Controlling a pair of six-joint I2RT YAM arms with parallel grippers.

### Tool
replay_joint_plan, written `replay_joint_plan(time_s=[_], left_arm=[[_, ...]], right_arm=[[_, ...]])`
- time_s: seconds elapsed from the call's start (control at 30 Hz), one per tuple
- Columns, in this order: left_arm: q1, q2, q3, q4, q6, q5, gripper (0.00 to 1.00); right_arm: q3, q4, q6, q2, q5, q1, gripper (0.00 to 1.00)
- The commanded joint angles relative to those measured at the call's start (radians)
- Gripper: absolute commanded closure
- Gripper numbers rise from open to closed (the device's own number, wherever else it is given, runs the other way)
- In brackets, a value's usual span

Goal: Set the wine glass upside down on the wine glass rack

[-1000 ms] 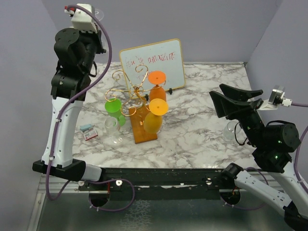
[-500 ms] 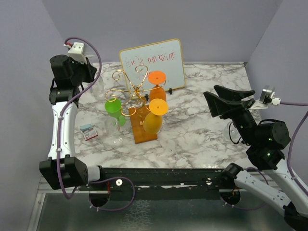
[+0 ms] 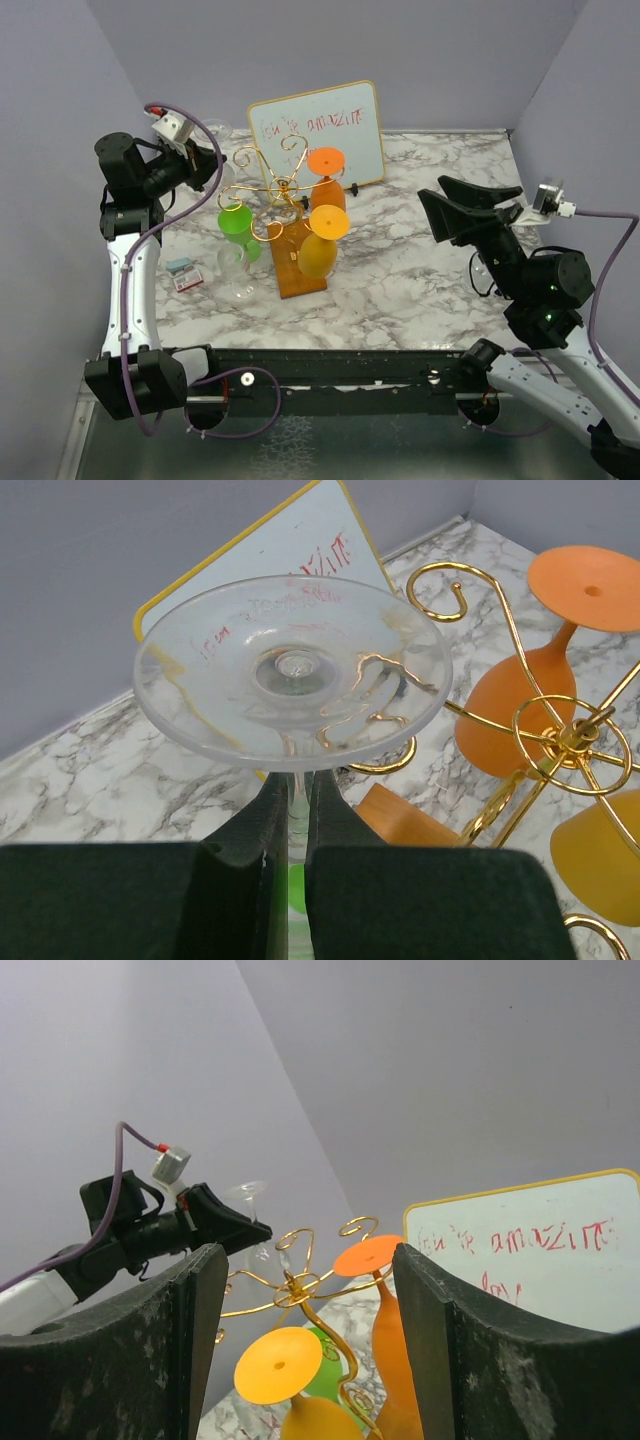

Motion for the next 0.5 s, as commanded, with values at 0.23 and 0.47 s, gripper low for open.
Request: replay_joint_plan(time_s=[0.23, 0.47], left_arm=[[0.005, -0.029, -0.062, -0.009, 0.112, 0.216, 1.0], [-0.01, -0.036, -0.084, -0.017, 0.137, 0.232, 1.0]], right_arm=[[0.015, 0.044, 0.045, 0.04, -0.059, 0.001, 0.28], [0.017, 0.042, 0.052, 0.033, -0.04, 0.001, 0.28]])
